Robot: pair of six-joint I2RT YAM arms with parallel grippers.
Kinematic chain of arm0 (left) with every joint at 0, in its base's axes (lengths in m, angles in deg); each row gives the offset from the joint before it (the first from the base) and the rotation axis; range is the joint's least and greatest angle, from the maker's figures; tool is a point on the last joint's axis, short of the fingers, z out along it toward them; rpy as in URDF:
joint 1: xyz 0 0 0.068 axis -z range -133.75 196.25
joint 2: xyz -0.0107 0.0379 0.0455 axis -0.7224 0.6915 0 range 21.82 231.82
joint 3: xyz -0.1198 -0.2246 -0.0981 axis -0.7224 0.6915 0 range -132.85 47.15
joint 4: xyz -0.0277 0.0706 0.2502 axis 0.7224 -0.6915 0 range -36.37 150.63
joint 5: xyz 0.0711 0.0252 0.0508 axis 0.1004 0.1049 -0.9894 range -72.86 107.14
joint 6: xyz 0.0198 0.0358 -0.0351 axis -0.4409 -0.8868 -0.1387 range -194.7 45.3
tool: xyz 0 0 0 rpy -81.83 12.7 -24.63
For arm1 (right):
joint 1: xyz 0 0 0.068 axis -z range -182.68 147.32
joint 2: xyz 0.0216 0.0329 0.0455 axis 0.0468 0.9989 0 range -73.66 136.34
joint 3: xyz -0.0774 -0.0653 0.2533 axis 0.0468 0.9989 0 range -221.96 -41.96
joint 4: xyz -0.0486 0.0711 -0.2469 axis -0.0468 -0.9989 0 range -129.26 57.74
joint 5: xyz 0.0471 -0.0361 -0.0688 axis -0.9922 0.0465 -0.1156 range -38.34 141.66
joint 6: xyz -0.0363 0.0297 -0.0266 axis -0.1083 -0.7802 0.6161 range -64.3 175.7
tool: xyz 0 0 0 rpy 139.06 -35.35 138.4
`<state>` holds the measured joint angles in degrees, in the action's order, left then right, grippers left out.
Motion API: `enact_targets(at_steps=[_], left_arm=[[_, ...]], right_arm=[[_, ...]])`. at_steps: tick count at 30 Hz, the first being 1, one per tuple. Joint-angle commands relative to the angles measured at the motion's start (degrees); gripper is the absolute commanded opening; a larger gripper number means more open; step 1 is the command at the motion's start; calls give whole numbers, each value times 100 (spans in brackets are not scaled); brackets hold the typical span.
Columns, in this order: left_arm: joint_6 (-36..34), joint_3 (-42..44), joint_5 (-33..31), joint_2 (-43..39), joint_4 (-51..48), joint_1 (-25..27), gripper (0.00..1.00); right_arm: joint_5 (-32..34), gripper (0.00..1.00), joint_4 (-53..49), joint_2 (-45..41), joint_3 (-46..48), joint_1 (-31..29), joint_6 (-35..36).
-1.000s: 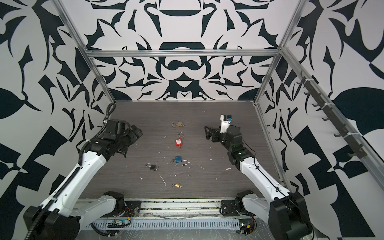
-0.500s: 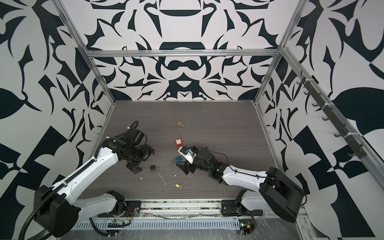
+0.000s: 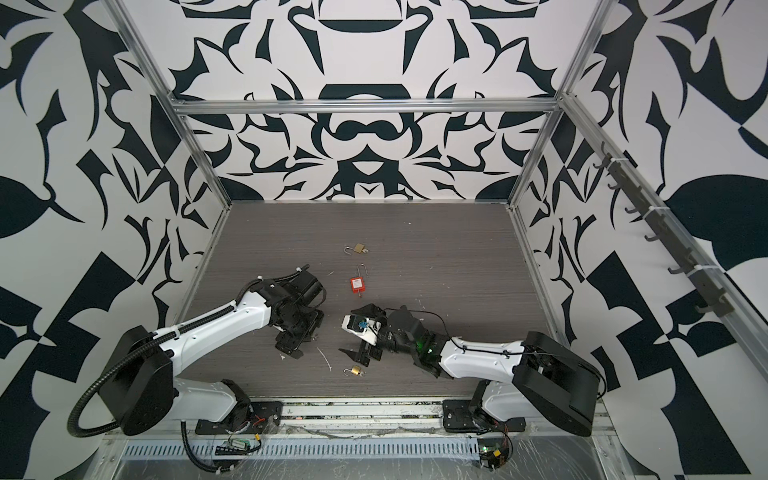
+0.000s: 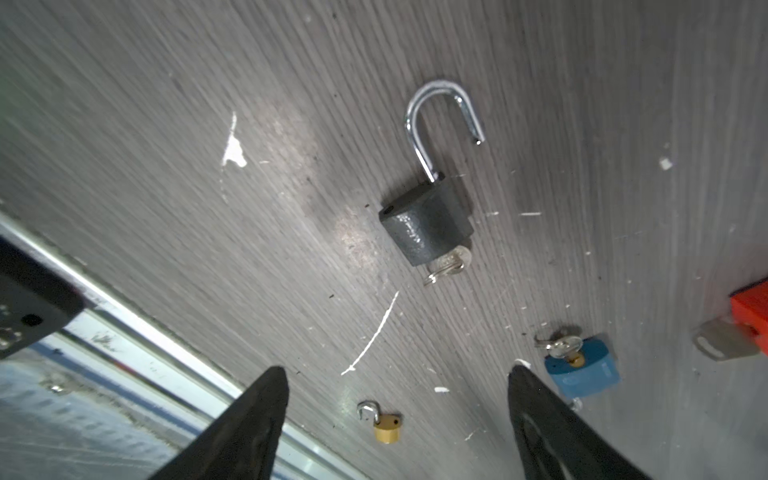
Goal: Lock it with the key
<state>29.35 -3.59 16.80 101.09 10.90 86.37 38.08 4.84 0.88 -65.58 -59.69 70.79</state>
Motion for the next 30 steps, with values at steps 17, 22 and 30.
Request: enact_targets(at_steps=[17, 22, 30], left_arm=[[1771, 415, -938, 466, 600, 135, 74], [1860, 484, -992, 555, 653, 137, 66], [1948, 563, -1020, 808, 833, 137, 56]], right_arm=[[1, 99, -117, -28, -119, -53, 144], [37, 99, -141, -37, -115, -56, 148], [48, 99, -205, 30, -183, -66, 149]])
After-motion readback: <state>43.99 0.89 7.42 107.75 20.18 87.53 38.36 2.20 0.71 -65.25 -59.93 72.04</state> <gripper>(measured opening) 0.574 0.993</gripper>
